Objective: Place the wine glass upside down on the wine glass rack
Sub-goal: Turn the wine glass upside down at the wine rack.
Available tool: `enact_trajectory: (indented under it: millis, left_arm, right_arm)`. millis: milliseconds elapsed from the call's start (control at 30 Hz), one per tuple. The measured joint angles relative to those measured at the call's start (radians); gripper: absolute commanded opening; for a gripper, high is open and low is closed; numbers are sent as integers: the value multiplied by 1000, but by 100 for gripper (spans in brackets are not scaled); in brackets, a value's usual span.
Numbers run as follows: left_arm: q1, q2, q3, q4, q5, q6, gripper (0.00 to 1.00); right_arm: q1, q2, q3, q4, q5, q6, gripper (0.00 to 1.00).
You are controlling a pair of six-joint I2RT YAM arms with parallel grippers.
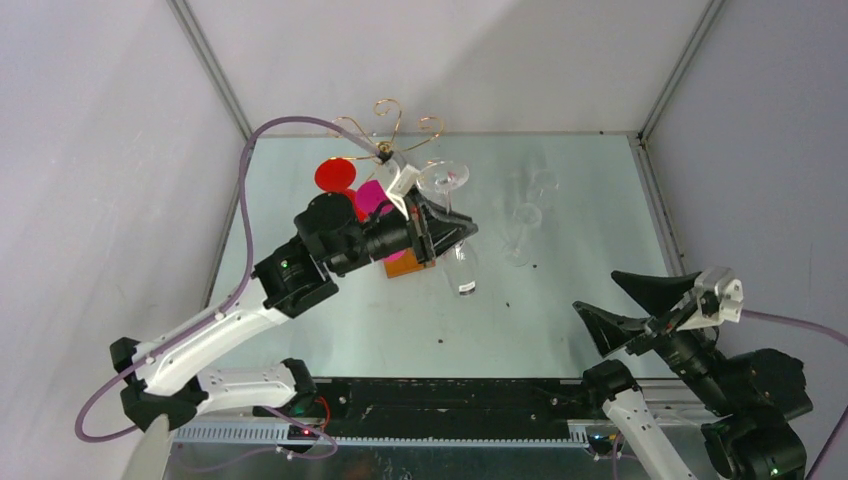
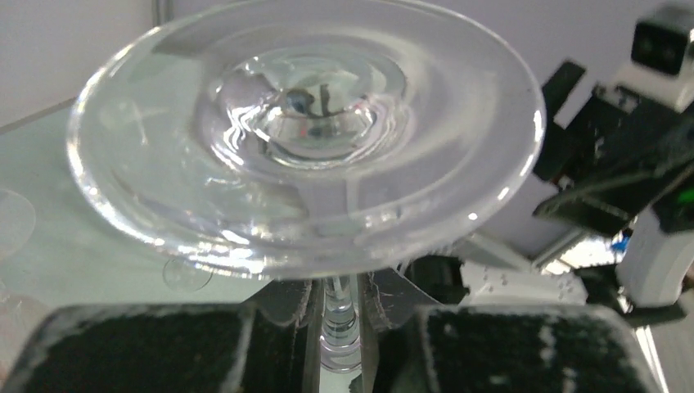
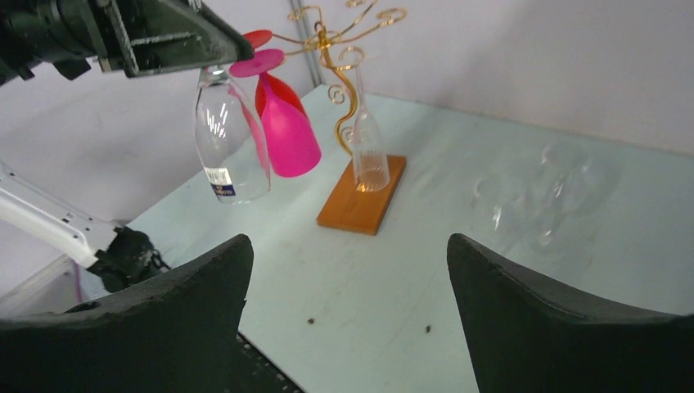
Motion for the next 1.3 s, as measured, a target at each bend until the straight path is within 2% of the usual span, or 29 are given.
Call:
enact_trajectory:
  millis: [467, 800, 1033, 1167, 1300]
  left_arm:
    - [0, -188, -253, -1, 222, 260, 0]
    - [0, -252, -407, 69, 343, 341, 0]
    - [-2, -304, -521, 106, 379, 431, 0]
    - [-5, -342, -555, 105, 386, 504, 0]
    - [-7, -363, -566, 104, 389, 569, 0]
  right_arm:
    - [-2, 27, -71, -87, -12, 270, 90]
    - [-2, 79, -189, -74, -133, 449, 90]
    - [-2, 87, -235, -23, -191, 554, 84]
    - [-2, 107, -274, 30, -238, 611, 77]
    - [7, 145, -319, 68, -274, 666, 75]
